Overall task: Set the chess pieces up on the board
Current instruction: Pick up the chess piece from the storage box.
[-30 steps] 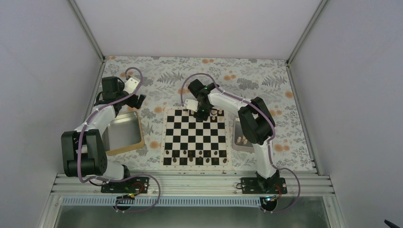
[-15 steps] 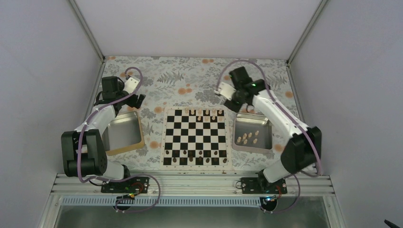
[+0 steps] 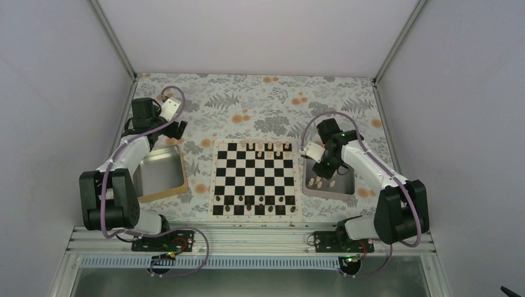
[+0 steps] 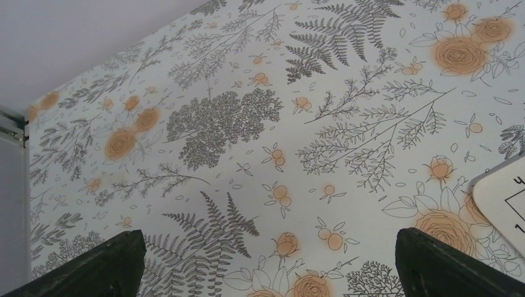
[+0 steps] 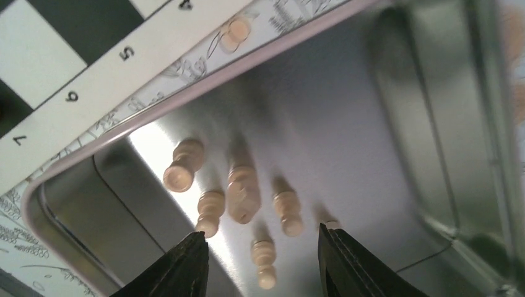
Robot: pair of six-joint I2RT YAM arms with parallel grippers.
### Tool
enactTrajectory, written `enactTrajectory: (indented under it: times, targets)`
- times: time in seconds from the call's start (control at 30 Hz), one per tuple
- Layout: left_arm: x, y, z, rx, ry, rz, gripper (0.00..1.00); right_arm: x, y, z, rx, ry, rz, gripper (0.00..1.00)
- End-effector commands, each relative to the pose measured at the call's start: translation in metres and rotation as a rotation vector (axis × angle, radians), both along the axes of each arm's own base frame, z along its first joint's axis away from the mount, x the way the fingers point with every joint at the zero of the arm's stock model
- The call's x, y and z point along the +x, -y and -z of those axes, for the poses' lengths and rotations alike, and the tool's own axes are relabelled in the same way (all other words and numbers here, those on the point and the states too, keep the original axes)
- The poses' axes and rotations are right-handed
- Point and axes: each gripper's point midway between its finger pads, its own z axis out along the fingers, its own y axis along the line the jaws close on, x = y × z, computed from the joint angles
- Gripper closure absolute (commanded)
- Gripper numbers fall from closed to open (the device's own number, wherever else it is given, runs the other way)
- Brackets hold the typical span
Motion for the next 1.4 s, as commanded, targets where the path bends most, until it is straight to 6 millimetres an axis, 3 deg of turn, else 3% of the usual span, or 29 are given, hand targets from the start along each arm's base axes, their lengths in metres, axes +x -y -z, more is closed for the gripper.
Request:
enactTrajectory:
  times: [0.0,0.6,0.87,1.1,1.37]
  targets:
    - [0.006,-0.004,-0.009,0.003,0.021,-0.020,0.00,-0.010,0.002,0.008,0.015,-0.019,0.010,0.54]
    - [0.006,-0.005,-0.006,0.002,0.018,-0.021,0.00,-0.011,-0.003,0.043,0.027,-0.099,0.046,0.62]
    - [0.006,-0.005,-0.002,0.004,0.012,-0.019,0.00,-0.007,-0.001,0.047,0.015,-0.102,0.051,0.78]
    - [0.006,-0.004,-0.003,0.002,0.014,-0.018,0.00,0.005,-0.001,0.030,0.006,-0.061,0.055,0.89]
    - [0.005,-0.003,-0.007,-0.003,0.025,-0.011,0.00,0.035,-0.012,-0.022,0.023,0.025,0.030,0.91]
